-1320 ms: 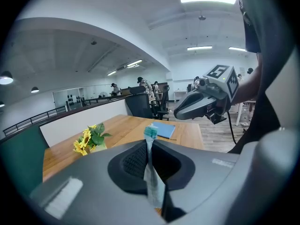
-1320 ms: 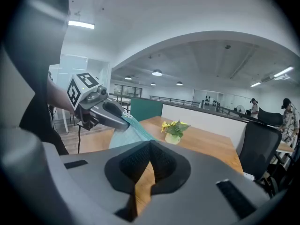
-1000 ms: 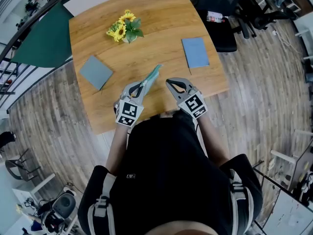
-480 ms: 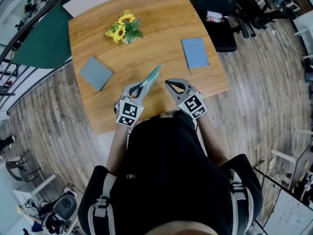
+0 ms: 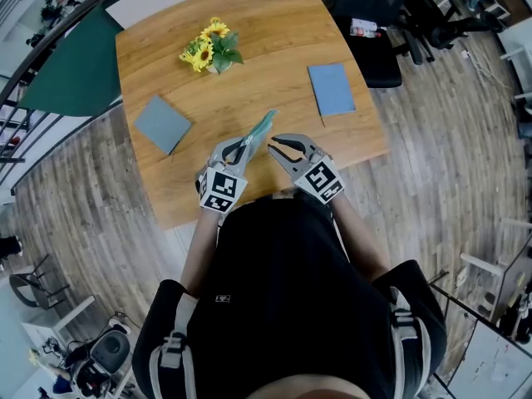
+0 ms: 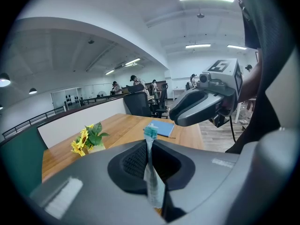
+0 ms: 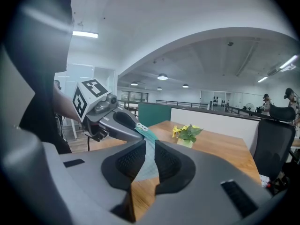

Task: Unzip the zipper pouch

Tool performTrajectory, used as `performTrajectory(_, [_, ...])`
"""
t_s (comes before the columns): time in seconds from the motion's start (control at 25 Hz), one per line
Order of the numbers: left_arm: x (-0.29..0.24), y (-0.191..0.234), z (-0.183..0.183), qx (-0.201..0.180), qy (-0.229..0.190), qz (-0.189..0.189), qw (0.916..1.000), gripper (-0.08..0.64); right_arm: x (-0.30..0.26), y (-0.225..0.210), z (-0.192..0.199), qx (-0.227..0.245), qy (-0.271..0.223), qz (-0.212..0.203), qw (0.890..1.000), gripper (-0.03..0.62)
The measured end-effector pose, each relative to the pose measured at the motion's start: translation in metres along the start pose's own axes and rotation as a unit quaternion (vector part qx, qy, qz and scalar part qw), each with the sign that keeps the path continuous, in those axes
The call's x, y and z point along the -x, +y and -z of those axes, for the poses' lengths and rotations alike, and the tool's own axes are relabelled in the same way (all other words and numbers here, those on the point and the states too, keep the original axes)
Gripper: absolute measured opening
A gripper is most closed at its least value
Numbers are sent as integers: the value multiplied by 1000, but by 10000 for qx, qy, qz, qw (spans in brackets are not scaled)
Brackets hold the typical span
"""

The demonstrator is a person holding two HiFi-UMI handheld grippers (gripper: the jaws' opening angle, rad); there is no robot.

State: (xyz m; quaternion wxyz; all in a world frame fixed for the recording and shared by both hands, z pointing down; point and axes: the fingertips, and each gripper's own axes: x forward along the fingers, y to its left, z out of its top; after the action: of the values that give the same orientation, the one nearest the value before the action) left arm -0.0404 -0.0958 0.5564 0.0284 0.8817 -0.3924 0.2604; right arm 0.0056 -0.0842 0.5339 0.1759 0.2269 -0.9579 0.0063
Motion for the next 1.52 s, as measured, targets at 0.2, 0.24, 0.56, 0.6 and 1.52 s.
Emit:
performTrajectory(0.2, [-3,-3,-1,-35,11,35,10000,8,-8,10,-9,88,-53,-137,9999,64])
performTrajectory(0.24, [-4,-3,-2,-38,11,43,10000,8,-10,12,-11,104,-74,-151,9998,66])
performTrajectory(0.56, [-9,-8,-7,-103,2,111,9999,8,-19,18,-29,358,-201,-187,9990,91])
performTrajectory(0.6, [-9,-9,-8,-120,0,121,9999,8,-20,19,-30,401,-204,-185,9988,94])
performTrajectory(1.52, [-7,-14,-3,-152,69,181,9997,8,-23,19,-32,532,-208,-29,9984,52])
